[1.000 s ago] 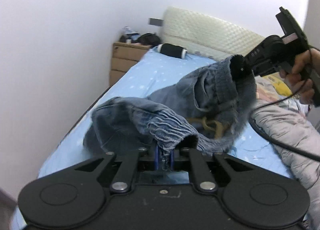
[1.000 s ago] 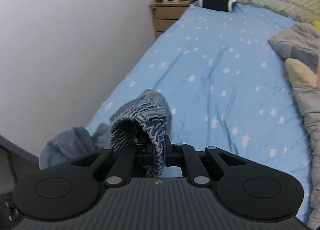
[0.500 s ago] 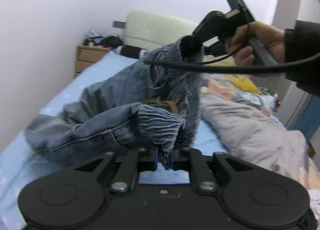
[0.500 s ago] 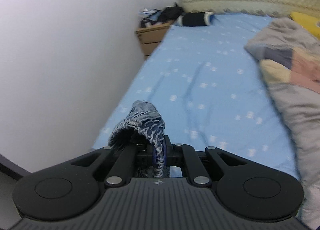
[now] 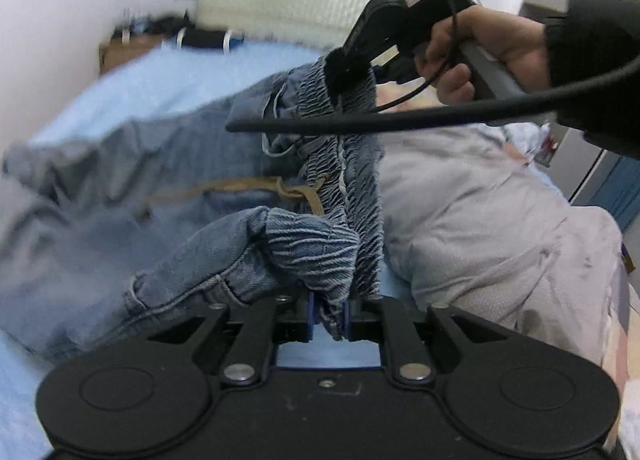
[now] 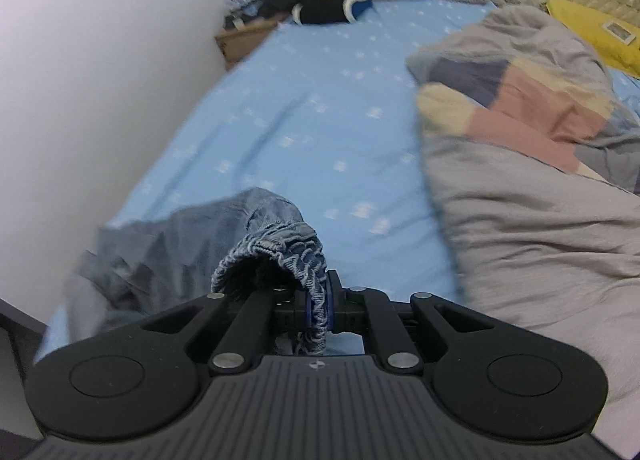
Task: Fold clothes
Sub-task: 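Lift and pull the jeans apart with both tools to spread them out, then open both tools and lay the jeans flat on the sheet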
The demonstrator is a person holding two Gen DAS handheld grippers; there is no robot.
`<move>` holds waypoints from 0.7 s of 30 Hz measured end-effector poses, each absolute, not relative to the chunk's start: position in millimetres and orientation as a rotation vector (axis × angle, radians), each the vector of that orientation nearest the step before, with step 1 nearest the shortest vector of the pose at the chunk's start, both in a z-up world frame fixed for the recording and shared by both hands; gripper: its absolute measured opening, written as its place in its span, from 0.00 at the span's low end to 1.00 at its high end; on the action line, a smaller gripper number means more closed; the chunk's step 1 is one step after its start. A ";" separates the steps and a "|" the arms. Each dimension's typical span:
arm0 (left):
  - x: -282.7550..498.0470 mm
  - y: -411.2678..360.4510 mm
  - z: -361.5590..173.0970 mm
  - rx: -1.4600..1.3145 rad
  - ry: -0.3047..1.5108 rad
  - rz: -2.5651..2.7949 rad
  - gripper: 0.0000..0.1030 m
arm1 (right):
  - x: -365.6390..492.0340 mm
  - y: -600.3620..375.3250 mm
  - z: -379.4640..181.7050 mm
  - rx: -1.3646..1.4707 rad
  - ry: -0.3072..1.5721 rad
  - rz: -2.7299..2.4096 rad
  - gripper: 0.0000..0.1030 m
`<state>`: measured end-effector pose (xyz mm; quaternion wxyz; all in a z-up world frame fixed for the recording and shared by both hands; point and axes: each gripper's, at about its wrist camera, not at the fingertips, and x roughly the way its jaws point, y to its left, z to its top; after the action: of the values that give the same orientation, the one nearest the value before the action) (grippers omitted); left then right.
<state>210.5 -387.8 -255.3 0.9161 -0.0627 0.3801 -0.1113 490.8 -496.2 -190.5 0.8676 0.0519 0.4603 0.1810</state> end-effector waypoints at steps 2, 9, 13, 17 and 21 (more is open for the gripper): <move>219.2 -409.9 -281.5 -0.127 0.814 -0.221 0.13 | 501.2 -506.1 -222.5 0.078 0.992 0.362 0.06; 243.7 -429.4 -354.8 -0.133 0.906 -0.197 0.16 | 534.6 -535.3 -334.1 -0.029 1.090 0.298 0.06; 242.8 -427.9 -358.0 -0.142 0.901 -0.199 0.22 | 534.2 -537.4 -356.6 -0.033 1.081 0.294 0.07; 236.4 -433.3 -340.0 -0.158 0.949 -0.228 0.38 | 523.4 -540.2 -340.8 0.022 1.064 0.305 0.17; 217.4 -422.2 -320.2 -0.148 0.975 -0.217 0.55 | 502.2 -536.7 -302.2 -0.011 1.039 0.319 0.31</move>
<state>217.4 -422.2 -320.2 0.8753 -0.0710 0.4669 -0.1039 502.2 -536.7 -302.2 0.8559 -0.0054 0.4943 0.1518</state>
